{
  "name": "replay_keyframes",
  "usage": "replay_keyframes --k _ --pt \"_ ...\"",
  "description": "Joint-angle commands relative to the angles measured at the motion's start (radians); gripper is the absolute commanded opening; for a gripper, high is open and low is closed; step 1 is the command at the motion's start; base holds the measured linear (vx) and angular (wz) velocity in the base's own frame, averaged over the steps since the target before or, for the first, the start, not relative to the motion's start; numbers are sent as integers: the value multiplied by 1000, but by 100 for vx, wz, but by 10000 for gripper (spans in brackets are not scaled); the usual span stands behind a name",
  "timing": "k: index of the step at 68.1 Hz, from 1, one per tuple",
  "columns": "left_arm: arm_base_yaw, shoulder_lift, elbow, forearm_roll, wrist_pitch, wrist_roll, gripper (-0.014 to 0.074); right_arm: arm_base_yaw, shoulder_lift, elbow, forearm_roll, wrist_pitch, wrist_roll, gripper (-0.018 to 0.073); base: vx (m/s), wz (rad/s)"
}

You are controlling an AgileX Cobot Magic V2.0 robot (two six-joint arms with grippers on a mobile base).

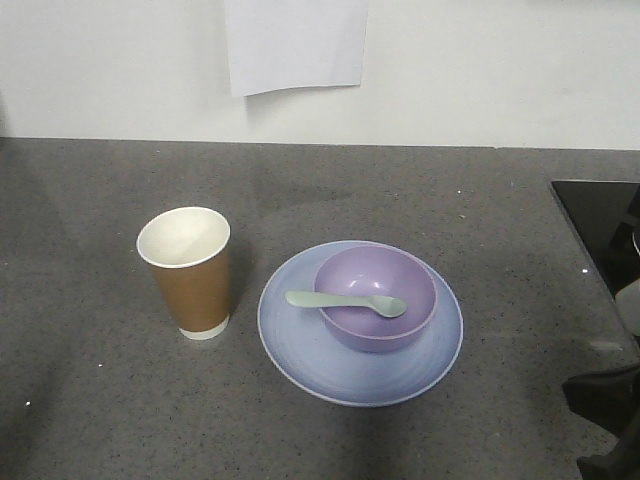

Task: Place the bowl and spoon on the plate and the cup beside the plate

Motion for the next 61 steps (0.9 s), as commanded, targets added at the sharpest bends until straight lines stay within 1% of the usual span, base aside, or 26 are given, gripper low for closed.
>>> replay_keyframes --k 1,6,10,14,22,25,28,61 --pt "5 -52 50 128 -156 -185 -6 -3 -4 -25 8 -45 -7 -8 0 0" --pt "5 -91 108 178 -186 -248 -6 -3 -4 -25 8 -45 -7 -8 0 0" --pt "5 -120 148 183 -212 -250 -6 -3 -4 -25 8 -45 -7 -8 0 0" --pt "5 -154 186 173 -245 -250 -6 -3 -4 -25 8 -45 -7 -8 0 0" --pt "5 -172 264 156 -375 -250 -6 -3 -4 -25 8 -44 -7 -7 0 0" --pt "5 -172 262 138 -352 -249 -6 -3 -4 -25 8 -44 -7 -7 0 0" --pt "5 -172 262 134 -362 -241 -6 -3 -4 -25 8 -44 -7 -6 0 0" --pt "5 -170 261 136 -358 -235 -6 -3 -4 -25 8 -44 -7 -6 0 0"
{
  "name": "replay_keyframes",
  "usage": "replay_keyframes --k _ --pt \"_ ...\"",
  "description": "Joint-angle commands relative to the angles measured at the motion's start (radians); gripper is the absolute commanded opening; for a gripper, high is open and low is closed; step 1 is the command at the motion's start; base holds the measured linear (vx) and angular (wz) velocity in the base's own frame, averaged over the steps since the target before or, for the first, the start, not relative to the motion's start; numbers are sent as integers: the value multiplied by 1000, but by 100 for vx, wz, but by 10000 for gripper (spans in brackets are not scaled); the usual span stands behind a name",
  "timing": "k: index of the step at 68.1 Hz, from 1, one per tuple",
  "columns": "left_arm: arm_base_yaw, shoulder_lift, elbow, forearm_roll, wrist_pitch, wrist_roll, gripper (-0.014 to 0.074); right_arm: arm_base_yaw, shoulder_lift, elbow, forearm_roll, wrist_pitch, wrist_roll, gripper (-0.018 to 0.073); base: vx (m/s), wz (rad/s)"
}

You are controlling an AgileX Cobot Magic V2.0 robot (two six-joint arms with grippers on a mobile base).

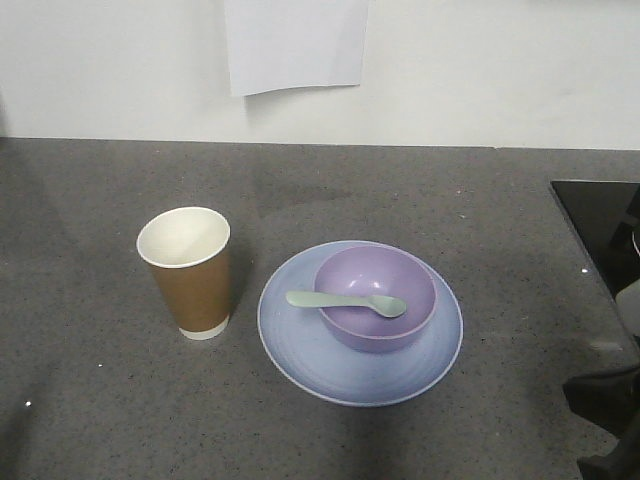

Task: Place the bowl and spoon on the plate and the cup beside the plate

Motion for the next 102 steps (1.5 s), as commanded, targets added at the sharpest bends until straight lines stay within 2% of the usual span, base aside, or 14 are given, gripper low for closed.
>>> replay_keyframes --k 1,34,39,45,52,57,65,80,86,97,102 --pt "5 -9 -21 -9 -81 -2 -6 -2 -4 -25 8 -47 -7 -6 0 0" --pt "5 -9 -21 -9 -81 -2 -6 -2 -4 -25 8 -49 -7 -7 0 0" --pt "5 -7 -21 -9 -81 -2 -6 -10 -55 -4 -8 -68 -19 -7 0 0" --pt "5 -7 -21 -9 -80 -2 -6 -90 -143 60 -13 -169 -61 -6 0 0" --pt "5 -7 -21 -9 -80 -2 -6 -217 -286 189 6 -368 -62 -5 0 0" --pt "5 -7 -21 -9 -80 -2 -6 -272 -405 294 6 -514 -62 -3 0 0" --pt "5 -7 -21 -9 -80 -2 -6 -316 -568 448 6 -689 -61 -3 0 0" --pt "5 -7 -21 -9 -80 -2 -6 -319 -731 576 8 -753 -52 -3 0 0" --pt "5 -7 -21 -9 -80 -2 -6 -319 -738 601 -36 -778 4 -3 0 0" --pt "5 -7 -21 -9 -80 -2 -6 -319 -738 637 -262 -843 274 -3 0 0" --pt "5 -7 -21 -9 -80 -2 -6 -319 -747 665 -299 -878 334 -3 0 0"
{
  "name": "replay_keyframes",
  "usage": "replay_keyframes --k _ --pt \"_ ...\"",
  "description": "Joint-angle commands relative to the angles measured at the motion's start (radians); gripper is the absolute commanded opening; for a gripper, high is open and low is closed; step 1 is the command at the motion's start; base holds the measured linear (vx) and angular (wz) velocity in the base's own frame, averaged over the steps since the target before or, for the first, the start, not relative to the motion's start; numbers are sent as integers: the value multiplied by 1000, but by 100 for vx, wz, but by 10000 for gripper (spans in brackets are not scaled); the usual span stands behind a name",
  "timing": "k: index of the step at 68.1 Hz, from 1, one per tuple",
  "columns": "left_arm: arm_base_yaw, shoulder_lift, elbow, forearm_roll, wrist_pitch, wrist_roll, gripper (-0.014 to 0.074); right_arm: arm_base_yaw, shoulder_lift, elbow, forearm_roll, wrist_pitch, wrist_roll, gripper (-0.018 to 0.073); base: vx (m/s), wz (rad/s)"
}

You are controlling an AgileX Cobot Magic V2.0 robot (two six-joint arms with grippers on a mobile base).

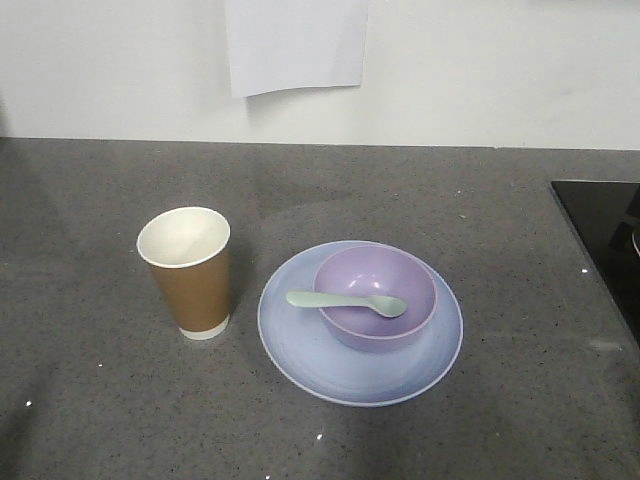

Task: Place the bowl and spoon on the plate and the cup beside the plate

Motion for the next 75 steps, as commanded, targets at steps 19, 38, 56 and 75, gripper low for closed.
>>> replay_keyframes --k 19,38,56,75 --pt "5 -7 -24 -9 -80 -2 -6 -6 -41 125 -25 -237 80 -3 0 0" --pt "5 -7 -24 -9 -80 -2 -6 -6 -41 125 -2 -227 29 -3 0 0" --pt "5 -7 -24 -9 -80 -2 -6 -6 -40 125 3 -227 29 -3 0 0" --pt "5 -7 -24 -9 -80 -2 -6 -6 -41 124 3 -227 29 -3 0 0"
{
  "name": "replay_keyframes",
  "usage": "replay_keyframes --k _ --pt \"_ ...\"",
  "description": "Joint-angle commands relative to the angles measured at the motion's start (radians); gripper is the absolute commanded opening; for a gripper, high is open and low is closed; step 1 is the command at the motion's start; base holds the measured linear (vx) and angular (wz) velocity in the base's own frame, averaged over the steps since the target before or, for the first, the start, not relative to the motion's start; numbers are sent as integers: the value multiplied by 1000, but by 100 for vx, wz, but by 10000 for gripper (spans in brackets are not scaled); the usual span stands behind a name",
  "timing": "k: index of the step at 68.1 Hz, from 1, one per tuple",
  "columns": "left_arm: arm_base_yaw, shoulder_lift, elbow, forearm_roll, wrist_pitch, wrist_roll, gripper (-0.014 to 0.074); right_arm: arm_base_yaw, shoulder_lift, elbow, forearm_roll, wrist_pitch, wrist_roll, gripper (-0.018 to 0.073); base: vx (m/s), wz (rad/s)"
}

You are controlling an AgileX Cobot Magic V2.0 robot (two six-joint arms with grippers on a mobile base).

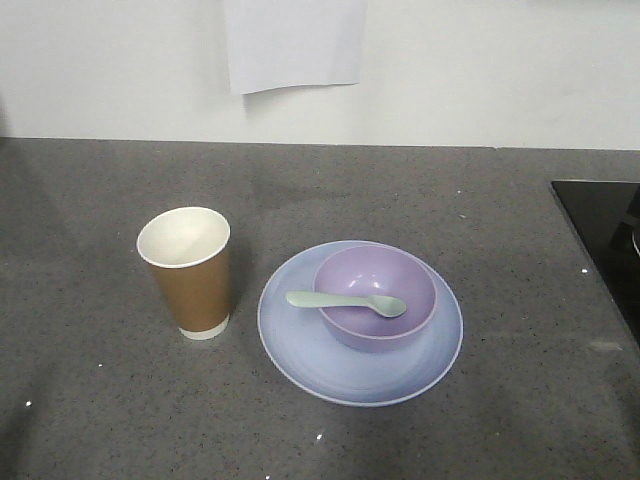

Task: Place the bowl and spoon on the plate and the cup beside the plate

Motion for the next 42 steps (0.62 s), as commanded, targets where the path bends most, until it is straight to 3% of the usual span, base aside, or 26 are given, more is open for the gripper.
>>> replay_keyframes --k 1,42 --pt "5 -7 -24 -9 -80 -4 -6 -6 -18 4 -2 -81 -11 -3 0 0" --pt "5 -7 -24 -9 -80 -4 -6 -6 -18 4 -2 -81 -11 -3 0 0"
